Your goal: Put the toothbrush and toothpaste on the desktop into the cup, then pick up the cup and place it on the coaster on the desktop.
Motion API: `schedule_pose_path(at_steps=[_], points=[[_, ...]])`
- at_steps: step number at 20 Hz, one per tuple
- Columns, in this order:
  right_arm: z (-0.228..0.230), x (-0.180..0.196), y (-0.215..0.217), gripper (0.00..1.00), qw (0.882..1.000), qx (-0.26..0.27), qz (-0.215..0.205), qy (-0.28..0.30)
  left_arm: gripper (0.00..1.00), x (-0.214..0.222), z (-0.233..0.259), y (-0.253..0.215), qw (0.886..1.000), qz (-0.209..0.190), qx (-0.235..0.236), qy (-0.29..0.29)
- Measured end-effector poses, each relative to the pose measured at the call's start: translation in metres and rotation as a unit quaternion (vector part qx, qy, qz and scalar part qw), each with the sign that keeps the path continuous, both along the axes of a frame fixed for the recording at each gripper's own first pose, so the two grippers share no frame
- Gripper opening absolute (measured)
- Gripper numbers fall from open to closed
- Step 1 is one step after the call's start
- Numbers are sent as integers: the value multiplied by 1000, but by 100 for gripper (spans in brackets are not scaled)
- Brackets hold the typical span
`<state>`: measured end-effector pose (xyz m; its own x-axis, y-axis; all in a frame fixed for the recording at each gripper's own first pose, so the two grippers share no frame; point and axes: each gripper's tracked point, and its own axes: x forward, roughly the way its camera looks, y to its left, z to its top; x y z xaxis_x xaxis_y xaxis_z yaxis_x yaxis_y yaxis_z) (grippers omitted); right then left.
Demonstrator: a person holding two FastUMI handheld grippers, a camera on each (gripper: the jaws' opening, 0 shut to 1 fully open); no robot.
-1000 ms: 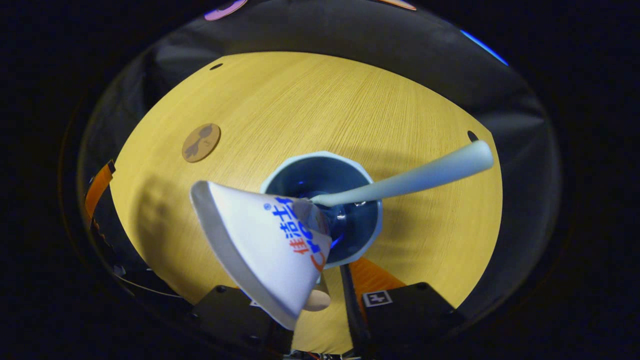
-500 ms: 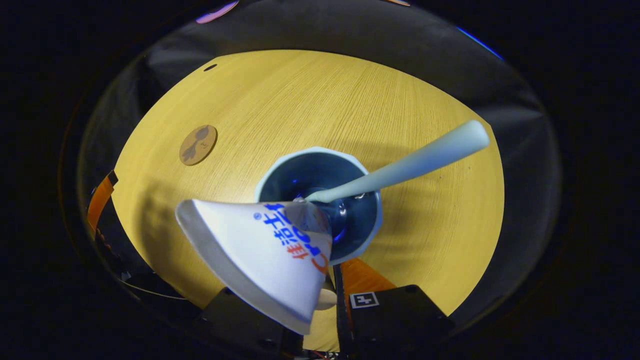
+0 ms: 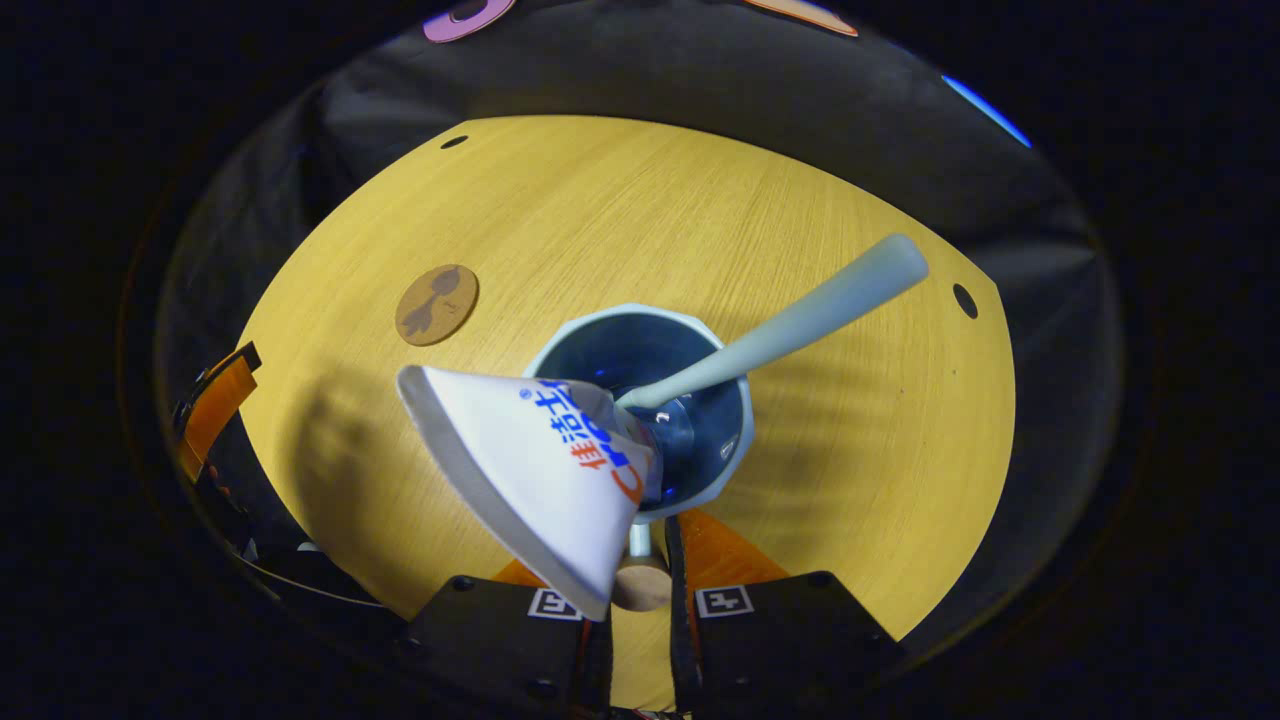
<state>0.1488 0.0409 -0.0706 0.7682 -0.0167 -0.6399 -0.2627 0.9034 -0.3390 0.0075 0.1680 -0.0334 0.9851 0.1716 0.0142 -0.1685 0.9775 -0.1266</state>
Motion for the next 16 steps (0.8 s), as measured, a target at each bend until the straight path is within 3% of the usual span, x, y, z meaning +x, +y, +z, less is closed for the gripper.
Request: schedule_pose_path(at_steps=[16], points=[[6, 9, 9, 23, 996, -6, 94, 4, 94, -5, 3, 18, 1000, 2, -15, 4]])
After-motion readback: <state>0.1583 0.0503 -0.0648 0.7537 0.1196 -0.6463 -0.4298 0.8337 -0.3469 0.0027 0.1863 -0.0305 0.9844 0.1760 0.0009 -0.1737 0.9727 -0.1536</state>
